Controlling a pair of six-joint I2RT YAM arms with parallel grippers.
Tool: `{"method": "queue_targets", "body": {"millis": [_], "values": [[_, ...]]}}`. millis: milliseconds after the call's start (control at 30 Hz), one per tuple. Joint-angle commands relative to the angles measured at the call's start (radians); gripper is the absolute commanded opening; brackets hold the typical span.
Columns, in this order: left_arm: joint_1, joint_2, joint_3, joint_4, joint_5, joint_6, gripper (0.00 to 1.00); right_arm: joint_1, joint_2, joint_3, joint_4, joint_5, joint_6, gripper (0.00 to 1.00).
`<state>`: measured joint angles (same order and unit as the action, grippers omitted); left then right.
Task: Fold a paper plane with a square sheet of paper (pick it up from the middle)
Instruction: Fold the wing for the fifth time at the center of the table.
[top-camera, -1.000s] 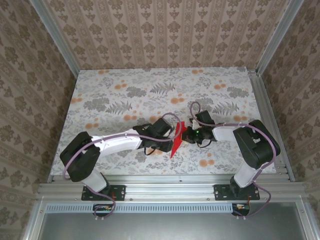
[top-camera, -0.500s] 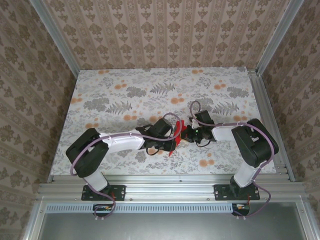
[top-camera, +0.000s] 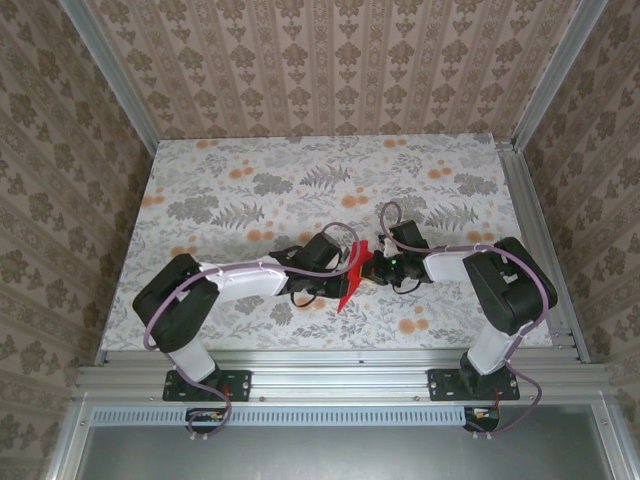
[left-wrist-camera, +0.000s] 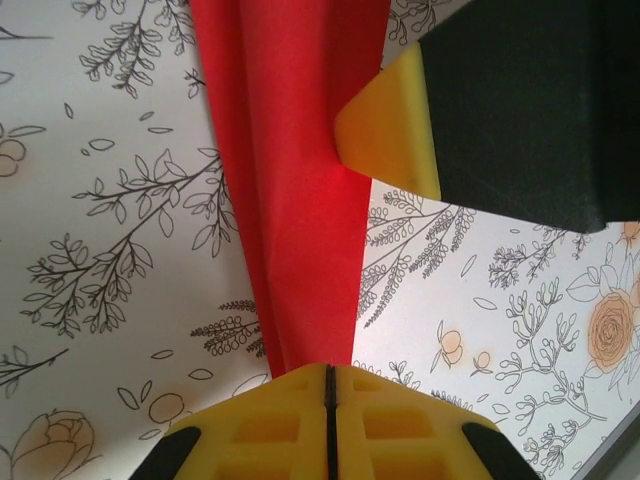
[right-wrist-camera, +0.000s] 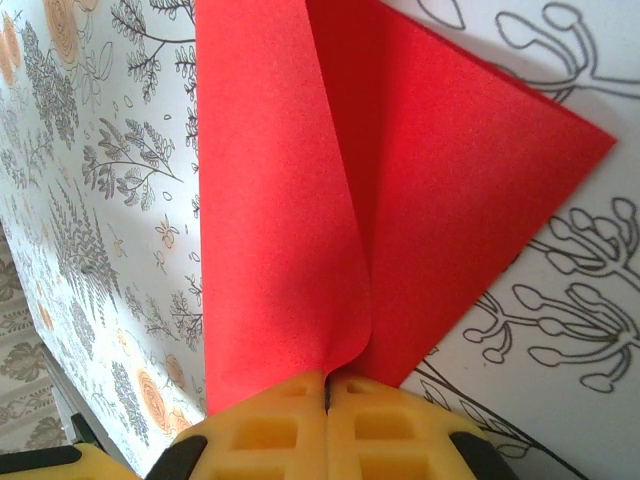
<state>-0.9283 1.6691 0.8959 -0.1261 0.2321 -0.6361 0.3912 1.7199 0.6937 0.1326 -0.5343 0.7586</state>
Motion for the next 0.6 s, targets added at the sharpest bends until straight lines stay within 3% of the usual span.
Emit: {"method": "queue_targets", "body": {"millis": [0, 567], "values": [[0.005, 0.013, -0.015, 0.005, 0.009, 0.010, 0.09, -0.001, 0.051, -0.043, -0.085, 0.103, -0.007, 0.00], [0.005, 0.067, -0.013, 0.056, 0.056, -0.005, 0.09, -0.008, 0.057, -0.056, -0.060, 0.102, 0.013, 0.00]]}}
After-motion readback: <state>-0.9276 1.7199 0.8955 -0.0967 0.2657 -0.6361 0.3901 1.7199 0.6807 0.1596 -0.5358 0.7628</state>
